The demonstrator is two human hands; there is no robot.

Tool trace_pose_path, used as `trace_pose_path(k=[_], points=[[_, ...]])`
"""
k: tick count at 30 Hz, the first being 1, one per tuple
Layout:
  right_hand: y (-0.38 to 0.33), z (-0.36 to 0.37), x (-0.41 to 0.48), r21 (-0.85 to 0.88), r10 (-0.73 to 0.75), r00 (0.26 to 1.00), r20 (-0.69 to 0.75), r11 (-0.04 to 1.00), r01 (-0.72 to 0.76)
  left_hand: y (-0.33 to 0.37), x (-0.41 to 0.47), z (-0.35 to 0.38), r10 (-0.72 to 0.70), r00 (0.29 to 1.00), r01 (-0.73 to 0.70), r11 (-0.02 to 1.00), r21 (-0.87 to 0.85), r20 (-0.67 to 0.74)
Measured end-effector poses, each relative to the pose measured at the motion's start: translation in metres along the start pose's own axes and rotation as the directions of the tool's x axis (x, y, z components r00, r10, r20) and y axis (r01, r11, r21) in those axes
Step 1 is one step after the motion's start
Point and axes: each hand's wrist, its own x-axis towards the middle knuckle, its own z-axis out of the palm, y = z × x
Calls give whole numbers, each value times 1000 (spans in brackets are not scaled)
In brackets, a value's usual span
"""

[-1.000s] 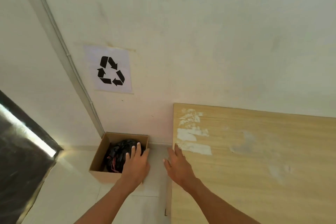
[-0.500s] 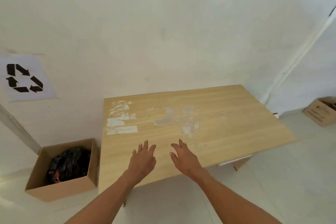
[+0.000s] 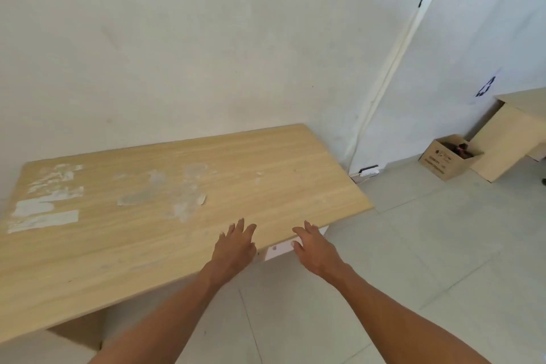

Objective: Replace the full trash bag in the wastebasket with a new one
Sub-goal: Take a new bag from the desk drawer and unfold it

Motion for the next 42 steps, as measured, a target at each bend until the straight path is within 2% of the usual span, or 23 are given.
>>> trace_pose_path(k=[5,12,22,25,28,30,32,35,39,42], points=[[81,-24,16,-23,13,1000,11,1000,-12,62,35,22,-1,1000,0,1000,20,28],[150,-32,63,-74,-23,998,55,997,27,103,94,52,-41,997,38,998,46,58],[231,-9,143,-166,-151,967,204,968,186,136,164,119,-194,974,190,981,41,115],[252,6,168,-187,-182,959,217,956,224,140,179,136,-223,972,221,975,37,73],[272,30,191,-215,-265,948,174,930,299,142,189,161,-194,975,199,979,37,-113],[282,46,202,-231,-347,934,91,904,359,143,193,176,-164,960,183,981,65,-225],[295,66,210,-286,-444,894,-52,865,413,144,195,193,-154,913,193,979,67,-378],[311,93,221,-327,-550,784,-288,826,460,141,200,220,-102,792,194,977,89,-601],[319,123,235,-351,-592,593,-546,804,480,136,211,243,4,619,154,980,126,-785],[323,136,245,-371,-602,444,-664,780,503,131,218,253,76,489,161,971,175,-869]])
